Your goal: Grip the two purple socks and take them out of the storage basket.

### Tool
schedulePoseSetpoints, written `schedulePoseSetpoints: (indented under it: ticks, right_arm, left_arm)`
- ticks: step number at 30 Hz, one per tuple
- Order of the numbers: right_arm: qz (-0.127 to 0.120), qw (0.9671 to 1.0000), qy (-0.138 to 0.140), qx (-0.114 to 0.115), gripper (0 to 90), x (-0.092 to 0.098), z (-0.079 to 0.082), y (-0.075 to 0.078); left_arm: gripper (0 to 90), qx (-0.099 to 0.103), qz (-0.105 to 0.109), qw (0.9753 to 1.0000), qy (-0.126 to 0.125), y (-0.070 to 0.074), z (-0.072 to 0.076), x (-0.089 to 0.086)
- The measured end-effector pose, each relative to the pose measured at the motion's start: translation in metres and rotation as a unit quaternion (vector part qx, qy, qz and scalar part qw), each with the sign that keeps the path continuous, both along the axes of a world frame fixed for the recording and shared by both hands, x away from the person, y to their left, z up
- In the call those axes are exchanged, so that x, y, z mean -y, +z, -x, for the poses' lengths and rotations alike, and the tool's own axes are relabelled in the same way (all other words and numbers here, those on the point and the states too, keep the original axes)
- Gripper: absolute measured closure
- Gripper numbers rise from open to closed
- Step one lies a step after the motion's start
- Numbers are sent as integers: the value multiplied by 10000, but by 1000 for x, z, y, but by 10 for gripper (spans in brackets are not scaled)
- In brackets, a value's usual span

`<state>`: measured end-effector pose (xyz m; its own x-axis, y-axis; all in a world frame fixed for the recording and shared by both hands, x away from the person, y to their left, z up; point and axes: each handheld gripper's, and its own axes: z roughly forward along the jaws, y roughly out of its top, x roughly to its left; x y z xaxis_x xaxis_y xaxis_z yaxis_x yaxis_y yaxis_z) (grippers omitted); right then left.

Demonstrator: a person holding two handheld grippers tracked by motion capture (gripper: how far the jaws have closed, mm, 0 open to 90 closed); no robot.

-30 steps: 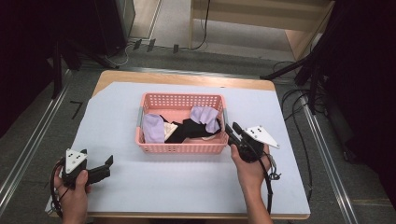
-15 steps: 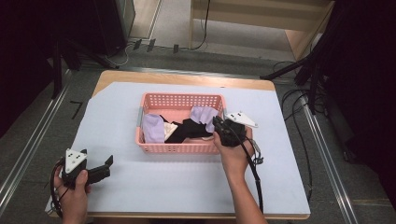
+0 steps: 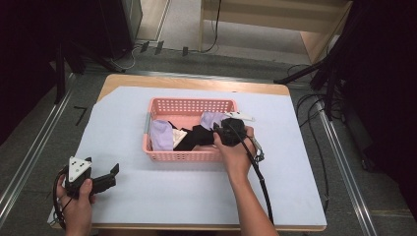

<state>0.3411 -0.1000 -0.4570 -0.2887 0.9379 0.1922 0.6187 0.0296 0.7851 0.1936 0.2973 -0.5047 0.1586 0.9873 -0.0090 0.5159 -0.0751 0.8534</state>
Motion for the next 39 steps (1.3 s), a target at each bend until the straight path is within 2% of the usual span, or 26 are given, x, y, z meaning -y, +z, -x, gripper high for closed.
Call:
schedulePoseSetpoints:
  ticks: [3,4,11,13,14,17,18,21,27,29,30,32,33,34,35,36,37,39]
  right_arm:
    - [40,10000,-48,-62,687,-2,-3,-2]
    - [106,9998,-58,-137,681,-2,-5,-4]
    - [420,9988,-16,-248,672,-9,-10,-8]
    - [422,9986,54,-307,734,-9,-11,-10]
    - [387,9984,82,-405,778,-9,-11,-10]
    - [466,9979,136,-439,897,-9,-11,-12]
    - [492,9977,149,-445,900,-8,-10,-11]
    - [433,9985,203,-283,900,-7,-7,-9]
    - [207,9994,170,206,900,-1,-1,5]
    - [288,9993,125,215,900,0,-1,7]
    - [324,9993,101,161,859,0,-1,6]
    - [397,9992,107,27,702,-3,-5,0]
    - [480,9987,144,-42,652,-4,-5,-2]
    - [480,9987,144,-42,652,-4,-5,-2]
    - [621,9977,250,-130,581,-10,-5,-7]
    - [621,9977,250,-130,581,-10,-5,-7]
    - [827,9963,237,-46,534,-15,-5,-10]
    - [958,9951,223,-35,493,-19,-7,-12]
  left_arm:
    - [73,-5,-2,10000,-5,0,0,0]
    - [74,-1,-5,10000,-6,0,0,0]
    - [73,4,-27,10000,2,0,0,1]
    - [74,2,-30,10000,4,0,0,1]
    - [73,2,-29,10000,0,0,0,1]
    - [73,10,-26,10000,-1,0,0,1]
    - [73,10,-24,10000,-2,0,0,1]
    - [73,-3,-17,10000,-9,0,0,0]
    - [74,7,-22,10000,-5,0,0,0]
    - [73,8,-27,10000,2,0,0,1]
    - [74,9,-27,10000,1,0,0,1]
    - [74,9,-28,10000,1,0,0,1]
    - [73,11,-27,10000,0,0,0,1]
    - [73,11,-27,10000,0,0,0,1]
    - [74,8,-23,10000,-1,0,0,1]
    - [74,8,-23,10000,-1,0,0,1]
    - [73,14,-31,10000,-5,0,0,1]
    - [74,13,-30,10000,-7,0,0,1]
